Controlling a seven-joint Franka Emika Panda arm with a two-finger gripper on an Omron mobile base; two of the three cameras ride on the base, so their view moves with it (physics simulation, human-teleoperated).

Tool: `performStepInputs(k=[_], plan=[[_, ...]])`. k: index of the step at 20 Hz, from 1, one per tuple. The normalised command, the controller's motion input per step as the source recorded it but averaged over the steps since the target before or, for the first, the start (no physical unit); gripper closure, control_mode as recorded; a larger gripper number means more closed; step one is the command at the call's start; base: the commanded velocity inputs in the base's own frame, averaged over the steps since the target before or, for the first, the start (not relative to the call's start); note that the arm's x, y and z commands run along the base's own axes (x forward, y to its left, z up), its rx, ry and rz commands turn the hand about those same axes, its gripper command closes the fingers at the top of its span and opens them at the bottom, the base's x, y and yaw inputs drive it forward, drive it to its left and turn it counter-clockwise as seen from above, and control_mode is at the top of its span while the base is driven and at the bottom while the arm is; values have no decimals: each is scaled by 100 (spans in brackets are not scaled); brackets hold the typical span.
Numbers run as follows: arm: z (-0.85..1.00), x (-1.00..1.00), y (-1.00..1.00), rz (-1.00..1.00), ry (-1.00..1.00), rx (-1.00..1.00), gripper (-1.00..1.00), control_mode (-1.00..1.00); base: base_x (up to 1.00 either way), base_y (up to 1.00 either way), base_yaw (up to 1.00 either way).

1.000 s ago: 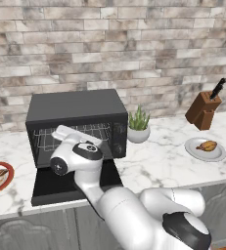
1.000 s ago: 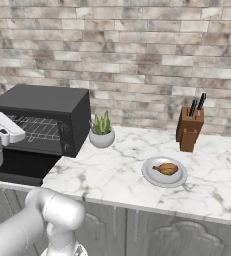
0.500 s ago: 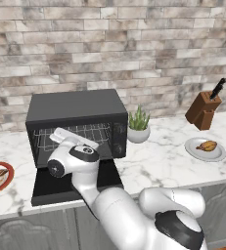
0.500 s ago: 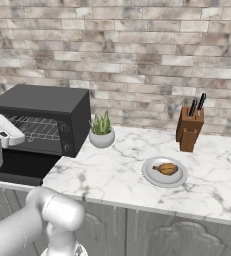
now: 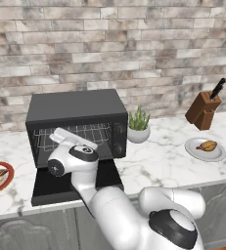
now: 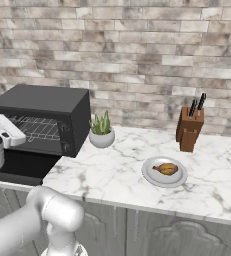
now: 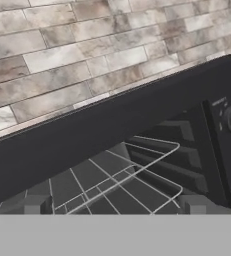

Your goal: Open the toaster oven door. Place the baguette on the bottom rack in the toaster oven and place the chicken drumstick on the top rack.

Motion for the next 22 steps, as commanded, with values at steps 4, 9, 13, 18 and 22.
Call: performStepInputs(k=[4,9,13,18,22], plan=[[0,17,0,0,0,1,-100,-100,0,0,0],[-2,18,0,0,1,1,-100,-100,0,0,0],[-12,12,4,0,0,1,-100,-100,0,0,0],[-10,9,5,0,0,2,-100,-100,0,0,0],[-3,11,7,0,0,3,-100,-100,0,0,0]])
